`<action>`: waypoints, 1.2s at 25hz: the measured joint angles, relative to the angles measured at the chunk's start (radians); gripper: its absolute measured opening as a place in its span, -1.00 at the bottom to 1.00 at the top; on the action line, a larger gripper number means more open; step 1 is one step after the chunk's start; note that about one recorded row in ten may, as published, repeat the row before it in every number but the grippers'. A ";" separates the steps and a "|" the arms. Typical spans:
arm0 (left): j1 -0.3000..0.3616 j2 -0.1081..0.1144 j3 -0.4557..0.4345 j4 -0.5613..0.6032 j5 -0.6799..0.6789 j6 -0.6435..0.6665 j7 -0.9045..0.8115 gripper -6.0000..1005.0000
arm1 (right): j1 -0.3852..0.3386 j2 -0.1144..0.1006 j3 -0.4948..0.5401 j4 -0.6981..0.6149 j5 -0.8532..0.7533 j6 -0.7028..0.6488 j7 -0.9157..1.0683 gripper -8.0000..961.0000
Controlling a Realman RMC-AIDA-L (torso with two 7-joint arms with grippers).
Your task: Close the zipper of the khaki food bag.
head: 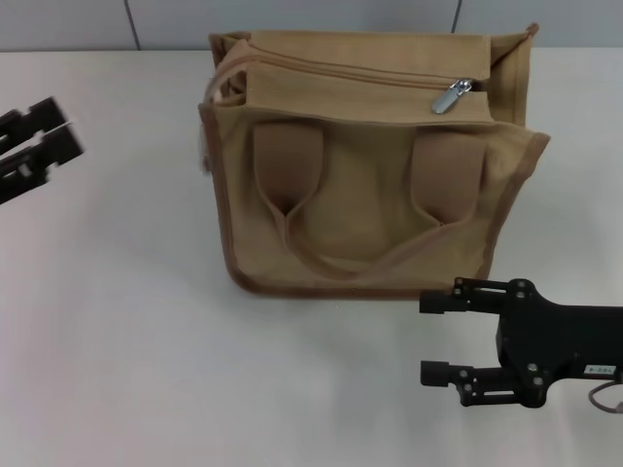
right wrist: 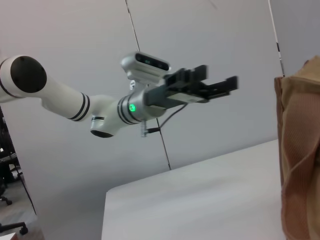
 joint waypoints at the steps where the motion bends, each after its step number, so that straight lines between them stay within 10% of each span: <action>1: 0.013 0.009 0.013 0.005 0.005 0.039 0.012 0.54 | 0.005 0.000 0.000 0.009 0.000 0.005 0.000 0.57; 11: 0.037 -0.034 0.354 0.052 0.021 0.071 0.251 0.59 | 0.011 0.001 0.006 0.025 0.001 0.012 -0.002 0.57; 20: -0.014 -0.123 0.381 0.043 0.182 -0.058 0.375 0.59 | 0.026 0.002 0.001 0.053 0.001 0.014 -0.011 0.57; 30: -0.018 -0.129 0.381 0.042 0.187 -0.059 0.376 0.59 | 0.028 0.002 0.001 0.055 0.001 0.014 -0.012 0.57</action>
